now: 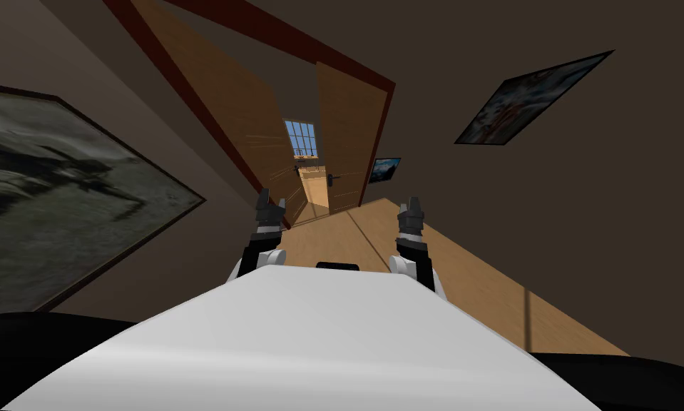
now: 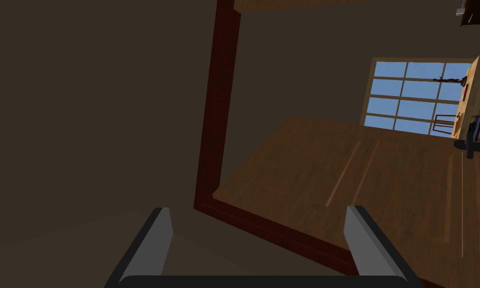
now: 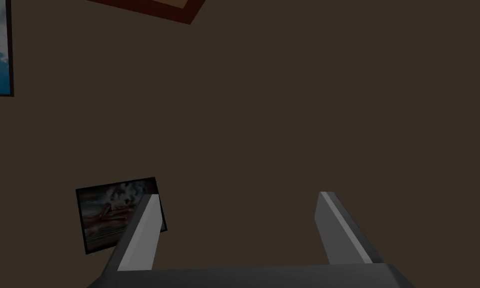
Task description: Push the door open
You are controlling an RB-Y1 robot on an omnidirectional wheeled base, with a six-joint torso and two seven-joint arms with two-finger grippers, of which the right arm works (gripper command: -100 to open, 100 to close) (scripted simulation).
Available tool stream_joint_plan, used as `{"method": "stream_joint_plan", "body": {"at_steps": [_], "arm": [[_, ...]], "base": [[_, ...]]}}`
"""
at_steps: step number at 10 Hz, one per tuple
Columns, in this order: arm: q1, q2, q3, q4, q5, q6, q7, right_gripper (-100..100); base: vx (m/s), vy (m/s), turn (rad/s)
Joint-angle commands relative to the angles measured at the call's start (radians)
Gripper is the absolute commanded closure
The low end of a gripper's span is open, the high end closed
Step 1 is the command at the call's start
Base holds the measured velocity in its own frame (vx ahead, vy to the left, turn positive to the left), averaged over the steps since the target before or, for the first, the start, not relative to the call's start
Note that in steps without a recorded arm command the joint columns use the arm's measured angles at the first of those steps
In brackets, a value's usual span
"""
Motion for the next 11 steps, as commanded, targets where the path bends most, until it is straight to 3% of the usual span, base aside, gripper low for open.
{"method": "stream_joint_plan", "body": {"at_steps": [1,6,11], "arm": [[-0.018,-0.005,0.02,0.026,-0.002,0.001,-0.007,-100],[-0.071,-0.018,0.08,0.105,-0.009,0.003,-0.029,-100],[-0.15,-0.033,0.171,0.223,-0.018,0.007,-0.063,-100]], "base": [[0.086,0.087,-0.049],[0.213,0.0,-0.058],[0.164,0.039,-0.076]]}}
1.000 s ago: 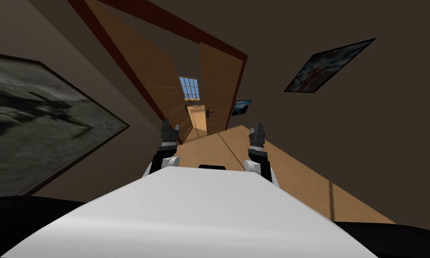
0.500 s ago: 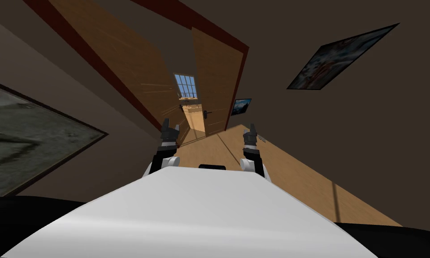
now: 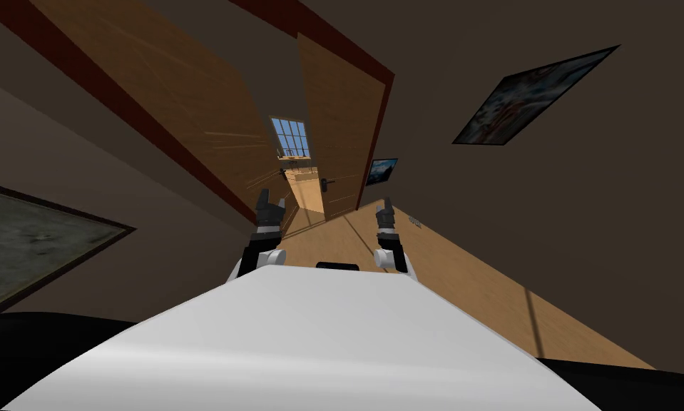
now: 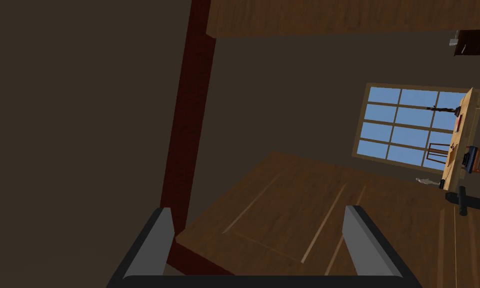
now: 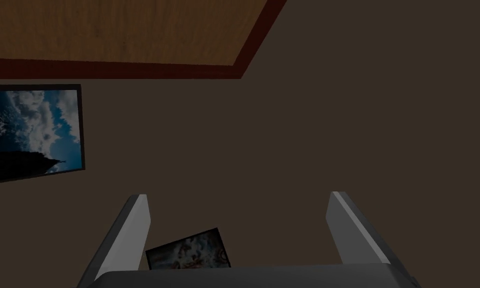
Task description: Push the door open
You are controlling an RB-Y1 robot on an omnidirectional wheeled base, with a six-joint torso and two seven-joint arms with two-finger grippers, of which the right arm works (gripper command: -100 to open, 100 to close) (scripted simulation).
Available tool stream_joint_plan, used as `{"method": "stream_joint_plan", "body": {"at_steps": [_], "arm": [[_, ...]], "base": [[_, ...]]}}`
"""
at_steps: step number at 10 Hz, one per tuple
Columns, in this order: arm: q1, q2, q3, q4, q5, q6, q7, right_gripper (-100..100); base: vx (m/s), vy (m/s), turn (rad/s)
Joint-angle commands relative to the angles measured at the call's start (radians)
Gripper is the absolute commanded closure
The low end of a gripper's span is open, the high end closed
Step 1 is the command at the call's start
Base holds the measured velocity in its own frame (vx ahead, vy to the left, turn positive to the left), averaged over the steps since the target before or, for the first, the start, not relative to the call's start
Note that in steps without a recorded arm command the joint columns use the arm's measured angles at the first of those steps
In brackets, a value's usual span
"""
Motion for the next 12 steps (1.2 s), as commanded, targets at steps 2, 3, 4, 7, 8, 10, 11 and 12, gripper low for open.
{"method": "stream_joint_plan", "body": {"at_steps": [2,3,4,7,8,10,11,12], "arm": [[-0.041,-0.004,0.045,0.063,-0.004,-0.001,-0.016,-100],[-0.052,-0.006,0.057,0.079,-0.005,0.0,-0.02,-100],[-0.064,-0.007,0.07,0.096,-0.007,0.0,-0.025,-100],[-0.109,-0.012,0.122,0.163,-0.012,0.002,-0.044,-100],[-0.121,-0.013,0.135,0.181,-0.014,0.003,-0.049,-100],[-0.157,-0.016,0.176,0.234,-0.018,0.004,-0.064,-100],[-0.169,-0.017,0.19,0.252,-0.019,0.005,-0.069,-100],[-0.181,-0.018,0.204,0.27,-0.021,0.006,-0.074,-100]], "base": [[0.127,0.018,-0.059],[0.132,0.033,-0.076],[0.111,0.033,-0.054],[0.129,0.048,-0.072],[0.12,0.017,-0.049],[0.146,0.019,-0.092],[0.113,0.043,-0.054],[0.089,0.044,-0.054]]}}
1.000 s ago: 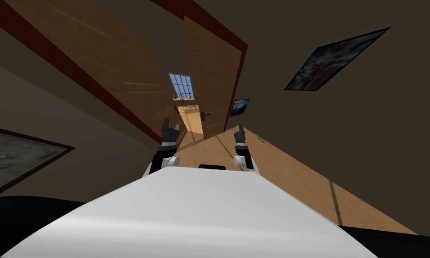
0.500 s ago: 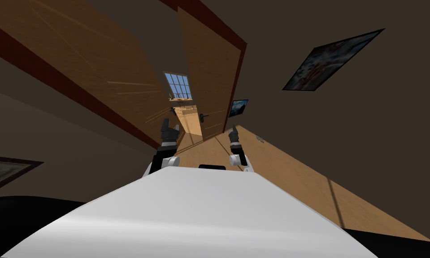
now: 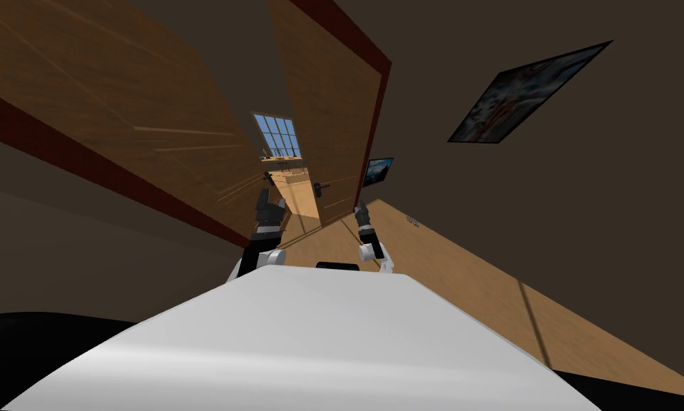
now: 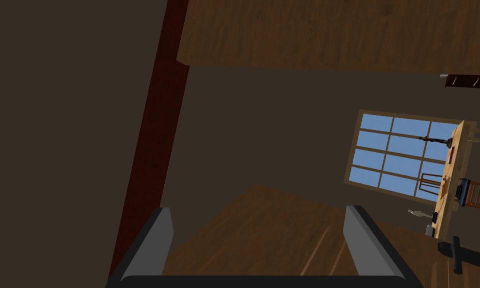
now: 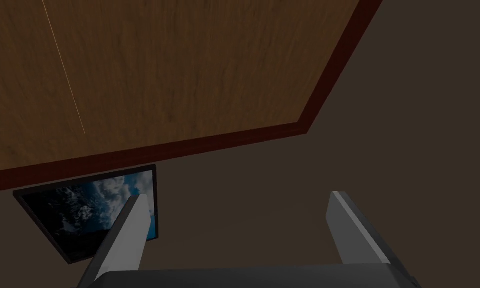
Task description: Push the door open
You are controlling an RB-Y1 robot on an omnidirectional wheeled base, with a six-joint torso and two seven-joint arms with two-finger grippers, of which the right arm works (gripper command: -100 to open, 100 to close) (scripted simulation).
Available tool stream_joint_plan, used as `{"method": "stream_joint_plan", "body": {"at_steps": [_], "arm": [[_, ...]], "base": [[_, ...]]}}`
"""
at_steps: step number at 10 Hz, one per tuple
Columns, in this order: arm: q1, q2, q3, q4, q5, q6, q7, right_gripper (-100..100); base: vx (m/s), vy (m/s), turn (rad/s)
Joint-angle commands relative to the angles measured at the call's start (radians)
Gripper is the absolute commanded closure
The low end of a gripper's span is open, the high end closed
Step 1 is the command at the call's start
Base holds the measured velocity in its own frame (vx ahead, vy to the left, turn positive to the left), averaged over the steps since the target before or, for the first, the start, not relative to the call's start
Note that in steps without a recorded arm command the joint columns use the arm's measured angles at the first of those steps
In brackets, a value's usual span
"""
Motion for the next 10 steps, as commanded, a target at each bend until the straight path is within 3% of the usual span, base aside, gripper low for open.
{"method": "stream_joint_plan", "body": {"at_steps": [1,10], "arm": [[-0.028,-0.007,0.037,0.044,-0.005,0.0,-0.015,-100],[-0.139,-0.011,0.164,0.21,-0.019,0.005,-0.062,-100]], "base": [[0.111,0.063,-0.106],[0.099,0.039,-0.061]]}}
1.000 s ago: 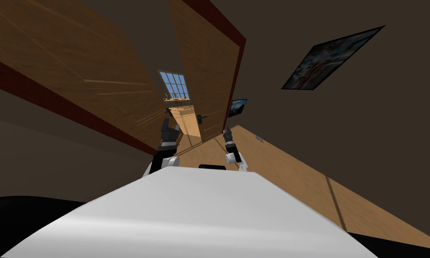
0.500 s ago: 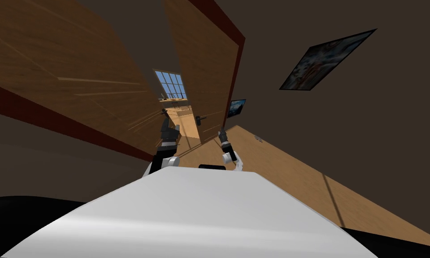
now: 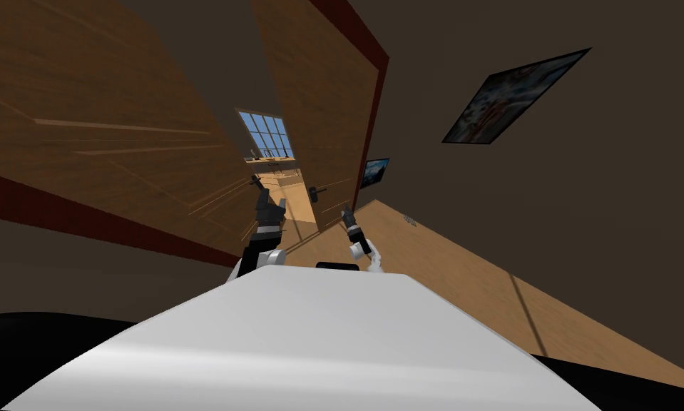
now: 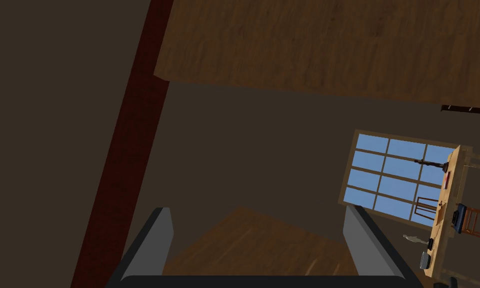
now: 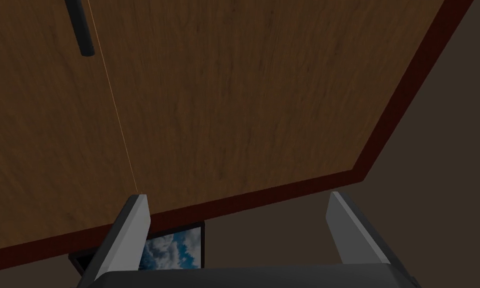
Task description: Push the door open
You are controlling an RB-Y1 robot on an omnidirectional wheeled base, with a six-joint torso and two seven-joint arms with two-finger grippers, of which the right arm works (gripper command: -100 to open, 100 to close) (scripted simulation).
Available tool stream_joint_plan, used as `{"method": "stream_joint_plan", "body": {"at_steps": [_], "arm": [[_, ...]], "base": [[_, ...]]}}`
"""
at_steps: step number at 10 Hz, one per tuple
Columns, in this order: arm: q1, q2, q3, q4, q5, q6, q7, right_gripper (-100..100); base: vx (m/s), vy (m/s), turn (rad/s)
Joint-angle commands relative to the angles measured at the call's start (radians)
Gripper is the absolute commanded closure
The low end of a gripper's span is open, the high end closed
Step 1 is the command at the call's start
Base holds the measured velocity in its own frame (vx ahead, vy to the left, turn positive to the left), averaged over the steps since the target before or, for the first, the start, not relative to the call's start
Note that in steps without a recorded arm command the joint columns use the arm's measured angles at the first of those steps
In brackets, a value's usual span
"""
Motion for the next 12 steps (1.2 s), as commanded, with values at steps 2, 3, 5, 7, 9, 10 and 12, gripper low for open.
{"method": "stream_joint_plan", "body": {"at_steps": [2,3,5,7,9,10,12], "arm": [[-0.037,0.001,0.053,0.056,-0.004,0.006,-0.016,-100],[-0.049,0.001,0.066,0.074,-0.005,0.006,-0.021,-100],[-0.084,0.001,0.106,0.126,-0.009,0.008,-0.036,-100],[-0.118,0.001,0.145,0.176,-0.013,0.009,-0.05,-100],[-0.15,0.002,0.181,0.223,-0.017,0.011,-0.063,-100],[-0.17,0.003,0.204,0.254,-0.02,0.012,-0.072,-100],[-0.199,0.004,0.237,0.296,-0.023,0.013,-0.083,-100]], "base": [[0.133,0.056,-0.089],[0.125,0.041,-0.048],[0.132,0.065,-0.09],[0.118,0.046,-0.061],[0.159,0.062,-0.087],[0.14,0.103,-0.086],[0.124,0.07,-0.08]]}}
